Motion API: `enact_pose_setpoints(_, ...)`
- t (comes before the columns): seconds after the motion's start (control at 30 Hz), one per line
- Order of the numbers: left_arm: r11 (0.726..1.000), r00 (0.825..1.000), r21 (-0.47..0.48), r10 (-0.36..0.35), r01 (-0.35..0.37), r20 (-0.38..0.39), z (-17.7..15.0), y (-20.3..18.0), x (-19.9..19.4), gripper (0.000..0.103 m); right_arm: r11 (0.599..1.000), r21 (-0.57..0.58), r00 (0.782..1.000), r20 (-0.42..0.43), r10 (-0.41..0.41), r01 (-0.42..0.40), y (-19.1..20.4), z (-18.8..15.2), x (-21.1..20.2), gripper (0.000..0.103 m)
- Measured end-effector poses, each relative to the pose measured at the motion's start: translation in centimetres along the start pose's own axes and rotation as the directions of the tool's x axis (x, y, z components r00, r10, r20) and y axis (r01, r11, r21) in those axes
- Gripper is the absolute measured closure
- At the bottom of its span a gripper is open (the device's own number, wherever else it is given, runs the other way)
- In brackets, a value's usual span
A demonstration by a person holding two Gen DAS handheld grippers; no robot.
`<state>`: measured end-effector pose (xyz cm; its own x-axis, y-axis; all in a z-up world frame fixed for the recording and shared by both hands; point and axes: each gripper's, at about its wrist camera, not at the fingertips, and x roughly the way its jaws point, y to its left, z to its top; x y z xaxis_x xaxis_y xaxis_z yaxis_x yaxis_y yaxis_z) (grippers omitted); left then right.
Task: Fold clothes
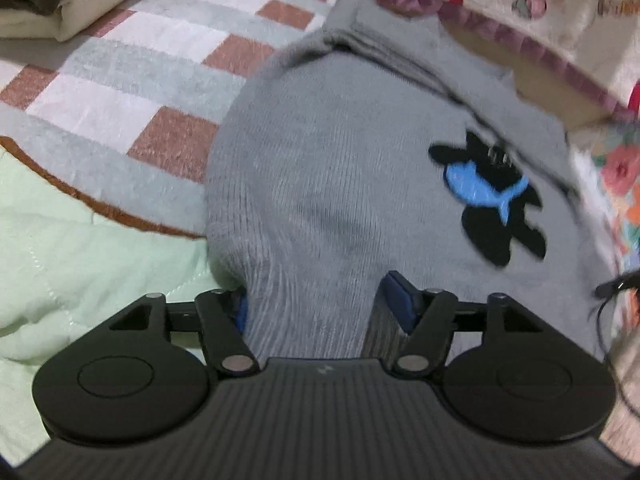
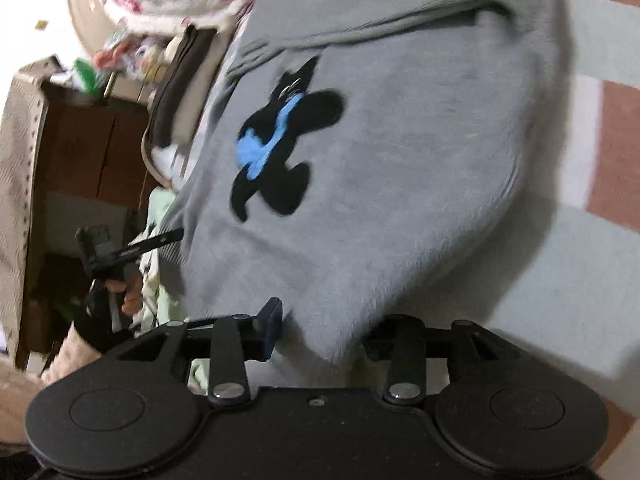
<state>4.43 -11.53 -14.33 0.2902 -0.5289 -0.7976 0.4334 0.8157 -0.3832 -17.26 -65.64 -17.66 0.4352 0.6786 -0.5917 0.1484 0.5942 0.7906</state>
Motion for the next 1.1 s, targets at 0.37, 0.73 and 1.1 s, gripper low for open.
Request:
enact_pose_setpoints(0.37,0.967,0.970,0.241,0.021,-0.082,0.243,10.1,-6.6,-2.5,0.092,0.984,0.125,0.946,0.314,0.080,-0.124,-0.9,5.3,-3.7,0.092)
enact_pose_setpoints(0.73,0.945,0.926,0.158,0.231,-0.286,0.298,21.6,-11.3,11.5,0.091,0.781,0.625,0.675,0.579,-0.458,-0.007,-1.6,12.3,-1.1,0.080)
enact_pose_setpoints(1.1,0.955,0.941,0.152,0.208,-0.254,0.267,18.9,-7.3,13.7,0.089,0.908,0.378,0.771,0.518,-0.370,0.181,2.0,12.5,-0.9,0.048)
